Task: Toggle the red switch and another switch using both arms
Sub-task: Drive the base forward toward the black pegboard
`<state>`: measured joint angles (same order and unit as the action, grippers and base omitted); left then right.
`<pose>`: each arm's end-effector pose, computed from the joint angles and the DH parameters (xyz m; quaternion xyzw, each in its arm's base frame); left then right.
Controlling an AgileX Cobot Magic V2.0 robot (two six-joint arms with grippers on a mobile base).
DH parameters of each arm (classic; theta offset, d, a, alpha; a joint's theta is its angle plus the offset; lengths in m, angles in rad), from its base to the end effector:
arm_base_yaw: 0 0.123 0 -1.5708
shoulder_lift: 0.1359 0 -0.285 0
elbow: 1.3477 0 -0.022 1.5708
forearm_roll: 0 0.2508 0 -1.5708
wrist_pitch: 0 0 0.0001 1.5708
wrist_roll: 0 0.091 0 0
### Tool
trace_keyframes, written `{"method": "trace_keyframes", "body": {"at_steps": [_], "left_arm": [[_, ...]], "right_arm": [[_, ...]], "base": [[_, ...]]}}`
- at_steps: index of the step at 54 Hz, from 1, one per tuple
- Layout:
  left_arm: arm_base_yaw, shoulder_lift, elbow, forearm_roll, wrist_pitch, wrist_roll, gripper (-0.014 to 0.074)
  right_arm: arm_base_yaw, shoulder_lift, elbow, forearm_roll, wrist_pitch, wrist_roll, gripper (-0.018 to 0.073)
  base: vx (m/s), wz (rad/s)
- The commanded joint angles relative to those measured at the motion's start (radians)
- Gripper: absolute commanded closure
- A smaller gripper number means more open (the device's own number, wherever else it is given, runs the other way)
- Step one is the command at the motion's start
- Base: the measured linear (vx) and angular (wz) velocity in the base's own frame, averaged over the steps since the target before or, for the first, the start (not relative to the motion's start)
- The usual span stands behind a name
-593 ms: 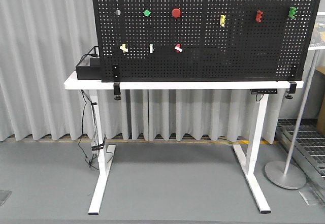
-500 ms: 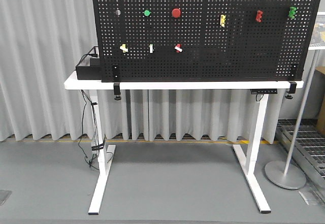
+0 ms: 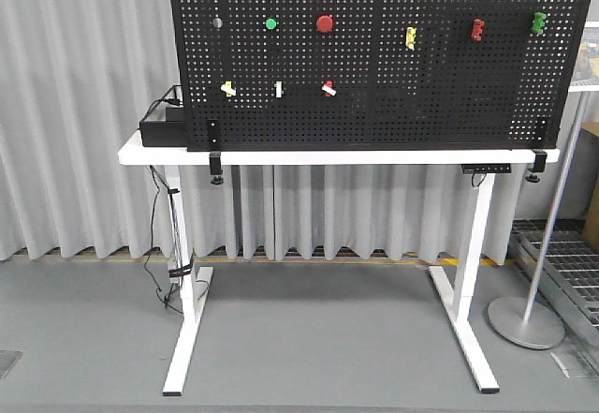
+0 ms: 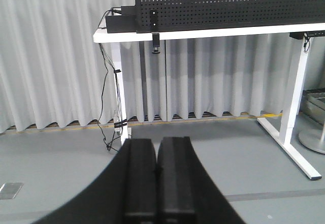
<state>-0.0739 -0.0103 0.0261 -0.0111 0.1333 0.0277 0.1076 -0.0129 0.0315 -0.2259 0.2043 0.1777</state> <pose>0.0565 -0.0043 0.1928 0.0335 0.7279 -0.0201 0.6846 0.0561 0.0019 0.1852 -0.0418 0.7505 0.0040 0.6595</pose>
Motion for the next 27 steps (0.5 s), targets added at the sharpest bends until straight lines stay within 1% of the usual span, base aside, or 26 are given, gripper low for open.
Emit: {"method": "trace_keyframes", "body": {"at_steps": [1,14,27], "left_arm": [[0.002,-0.019,0.019,-0.010,-0.076,-0.010,0.0594],[0.002,-0.019,0.019,-0.010,-0.076,-0.010,0.0594],[0.002,-0.019,0.019,-0.010,-0.076,-0.010,0.0594]], "right_arm": [[0.002,-0.011,0.005,-0.011,-0.084,-0.013,0.0566],[0.002,-0.011,0.005,-0.011,-0.084,-0.013,0.0566],[0.002,-0.011,0.005,-0.011,-0.087,-0.013,0.0566]], "base": [[0.00,0.00],[0.02,0.01],[0.10,-0.01]]}}
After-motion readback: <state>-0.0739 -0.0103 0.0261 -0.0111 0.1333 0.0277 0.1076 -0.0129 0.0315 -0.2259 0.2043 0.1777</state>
